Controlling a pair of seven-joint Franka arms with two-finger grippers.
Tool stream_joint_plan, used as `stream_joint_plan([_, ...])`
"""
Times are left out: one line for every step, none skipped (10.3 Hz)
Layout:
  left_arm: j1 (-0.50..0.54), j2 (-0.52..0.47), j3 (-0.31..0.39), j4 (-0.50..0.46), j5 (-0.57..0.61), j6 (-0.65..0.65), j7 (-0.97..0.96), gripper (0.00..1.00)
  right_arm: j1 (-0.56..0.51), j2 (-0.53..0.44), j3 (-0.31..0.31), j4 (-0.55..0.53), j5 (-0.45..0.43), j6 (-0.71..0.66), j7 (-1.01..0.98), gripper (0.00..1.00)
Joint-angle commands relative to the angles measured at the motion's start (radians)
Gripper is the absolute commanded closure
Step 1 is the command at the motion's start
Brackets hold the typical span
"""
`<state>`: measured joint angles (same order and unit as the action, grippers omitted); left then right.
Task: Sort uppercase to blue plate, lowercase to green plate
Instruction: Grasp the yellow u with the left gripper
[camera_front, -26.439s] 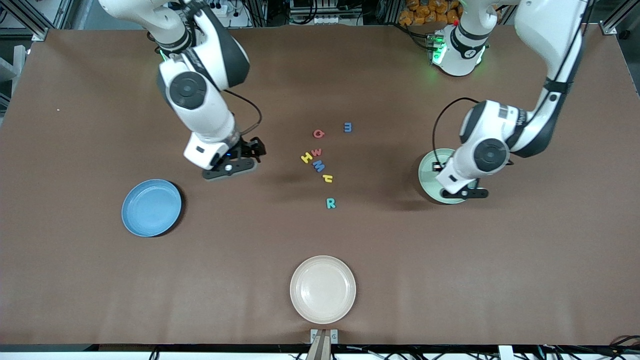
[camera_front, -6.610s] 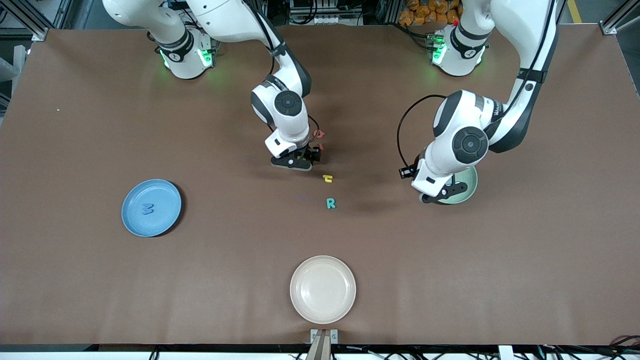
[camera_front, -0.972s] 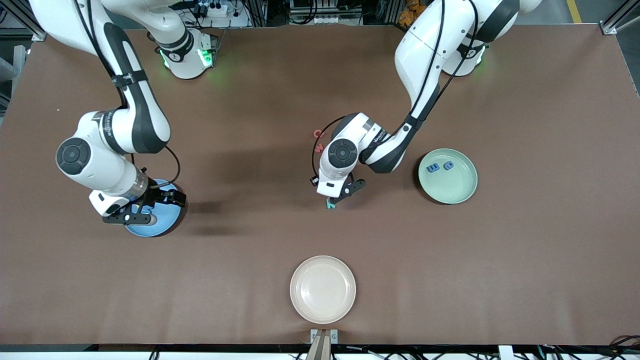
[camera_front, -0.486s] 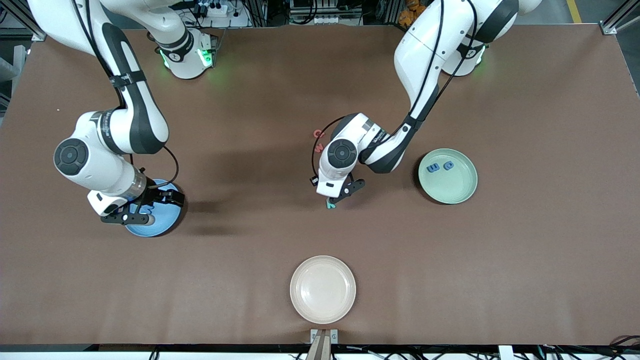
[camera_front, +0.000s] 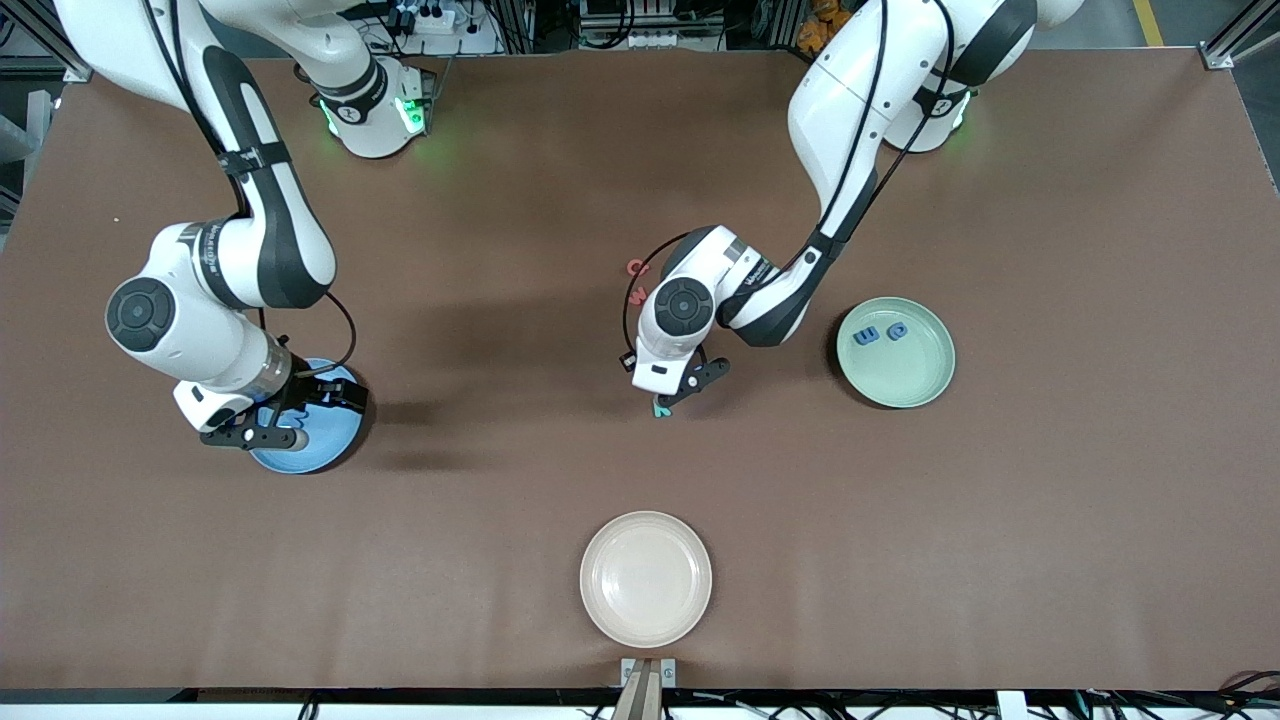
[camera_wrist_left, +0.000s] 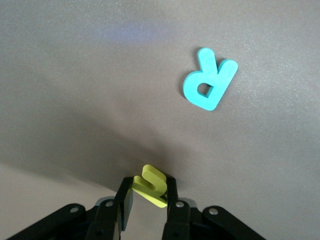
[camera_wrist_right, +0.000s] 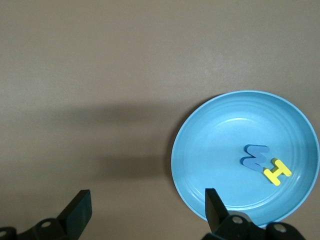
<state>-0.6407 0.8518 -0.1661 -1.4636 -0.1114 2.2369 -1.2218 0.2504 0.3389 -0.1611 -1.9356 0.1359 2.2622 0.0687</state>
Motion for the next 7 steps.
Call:
stream_joint_plan([-0.01, -0.014, 0.008, 0.006, 0.033, -0.081, -0.012, 0.85, 0.004, -0.034, 0.006, -0.026, 0.001, -0.009, 0.014, 0.0])
stream_joint_plan([-0.008, -0.022, 0.008, 0.006, 0.047, -0.109, -0.005, 0.86, 0.01, -0.034, 0.008, -0.028, 0.001, -0.01, 0.016, 0.0])
stream_joint_plan([-0.005, -0.03, 0.008, 0.008, 0.048, -0.123, 0.001, 0.87, 0.015, -0.034, 0.008, -0.029, 0.001, -0.01, 0.016, 0.0])
stream_joint_plan([-0.002, -0.037, 0.008, 0.008, 0.048, -0.158, 0.028, 0.87, 0.026, -0.034, 0.008, -0.031, 0.001, -0.01, 0.017, 0.0])
stream_joint_plan([0.001, -0.049, 0.008, 0.008, 0.048, -0.207, 0.056, 0.87, 0.036, -0.034, 0.008, -0.031, 0.001, -0.01, 0.028, 0.0])
stream_joint_plan([0.015, -0.065, 0.008, 0.003, 0.048, -0.251, 0.092, 0.87, 0.053, -0.034, 0.008, -0.032, 0.001, -0.01, 0.054, 0.0])
stream_joint_plan([0.024, -0.08, 0.008, 0.003, 0.047, -0.296, 0.131, 0.87, 0.072, -0.034, 0.008, -0.034, 0.001, -0.01, 0.084, 0.0])
